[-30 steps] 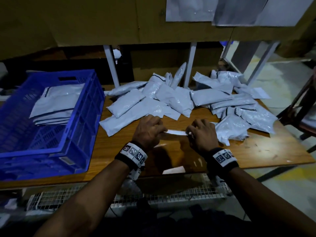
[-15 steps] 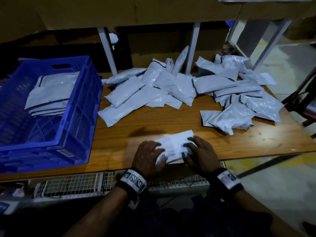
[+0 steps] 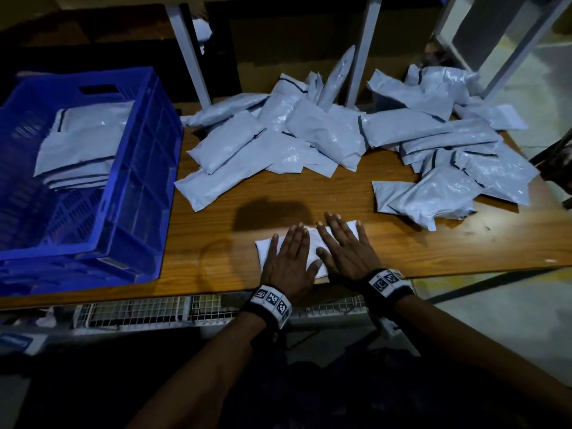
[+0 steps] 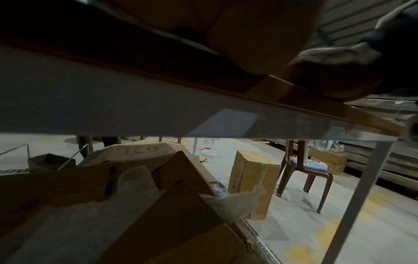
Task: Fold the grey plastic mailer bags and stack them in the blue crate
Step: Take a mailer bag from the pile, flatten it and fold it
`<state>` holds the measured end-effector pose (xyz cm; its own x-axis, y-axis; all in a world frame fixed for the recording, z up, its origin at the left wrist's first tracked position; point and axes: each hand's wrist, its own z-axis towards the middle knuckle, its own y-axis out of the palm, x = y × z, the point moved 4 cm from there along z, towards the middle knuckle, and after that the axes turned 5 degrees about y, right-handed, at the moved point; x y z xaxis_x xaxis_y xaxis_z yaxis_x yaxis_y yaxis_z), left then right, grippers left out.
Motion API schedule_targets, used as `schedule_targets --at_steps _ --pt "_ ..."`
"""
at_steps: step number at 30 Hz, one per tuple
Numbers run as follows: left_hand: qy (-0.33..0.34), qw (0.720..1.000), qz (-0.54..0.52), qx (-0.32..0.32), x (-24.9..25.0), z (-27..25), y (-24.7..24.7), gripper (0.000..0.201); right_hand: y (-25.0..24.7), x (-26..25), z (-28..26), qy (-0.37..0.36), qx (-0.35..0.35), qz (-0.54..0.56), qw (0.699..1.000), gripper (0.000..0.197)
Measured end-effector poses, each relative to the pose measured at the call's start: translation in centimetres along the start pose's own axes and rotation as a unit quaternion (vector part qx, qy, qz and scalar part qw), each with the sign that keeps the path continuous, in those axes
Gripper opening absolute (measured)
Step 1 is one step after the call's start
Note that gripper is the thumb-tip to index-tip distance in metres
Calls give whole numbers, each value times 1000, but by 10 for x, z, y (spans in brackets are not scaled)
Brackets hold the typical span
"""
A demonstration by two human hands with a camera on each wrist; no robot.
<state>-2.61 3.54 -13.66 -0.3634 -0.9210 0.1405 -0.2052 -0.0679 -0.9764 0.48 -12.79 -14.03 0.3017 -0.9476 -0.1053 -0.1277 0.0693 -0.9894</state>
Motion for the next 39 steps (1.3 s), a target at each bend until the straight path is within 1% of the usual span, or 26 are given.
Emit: schedule_targets --at_steps 2,5,8,19,21,24,27,30,31,32,34,35,36,39 --pt "19 1000 11 -9 -6 3 1 81 3 -2 -3 25 1 5 1000 68" --pt "40 999 32 -4 -12 5 2 79 6 -7 -8 54 5 13 998 66" --pt "50 998 28 2 -12 6 3 78 6 -8 -9 59 10 6 998 66" --pt "42 999 5 33 -10 5 4 75 4 -9 -8 59 4 -1 998 64" --pt "39 999 7 26 -10 5 3 74 3 -10 -8 62 -2 3 998 64" --pt "30 999 20 -1 -9 5 1 76 -1 -11 -8 63 -2 14 998 64" --pt "24 999 31 -34 -10 7 -2 77 -2 -11 -9 61 -28 12 998 65" --pt "21 998 -7 -63 -13 9 -8 77 -10 -9 -8 40 -66 52 996 67" --pt "18 998 -29 -59 -16 10 -14 77 -14 -5 -5 31 -79 74 994 65" --pt "15 998 -45 -37 -20 9 -22 76 -20 0 -2 21 -87 86 992 63" --pt "3 998 -42 41 -32 3 -40 75 -36 11 3 -1 -73 74 995 59" --pt "-8 998 -31 61 -39 -1 -47 75 -43 15 4 -6 -64 63 996 60" --pt "-22 998 -20 60 -46 -5 -50 76 -49 17 4 -2 -65 56 996 64" --pt "-73 997 0 0 -62 -11 -53 79 -60 17 6 33 -99 48 993 77"
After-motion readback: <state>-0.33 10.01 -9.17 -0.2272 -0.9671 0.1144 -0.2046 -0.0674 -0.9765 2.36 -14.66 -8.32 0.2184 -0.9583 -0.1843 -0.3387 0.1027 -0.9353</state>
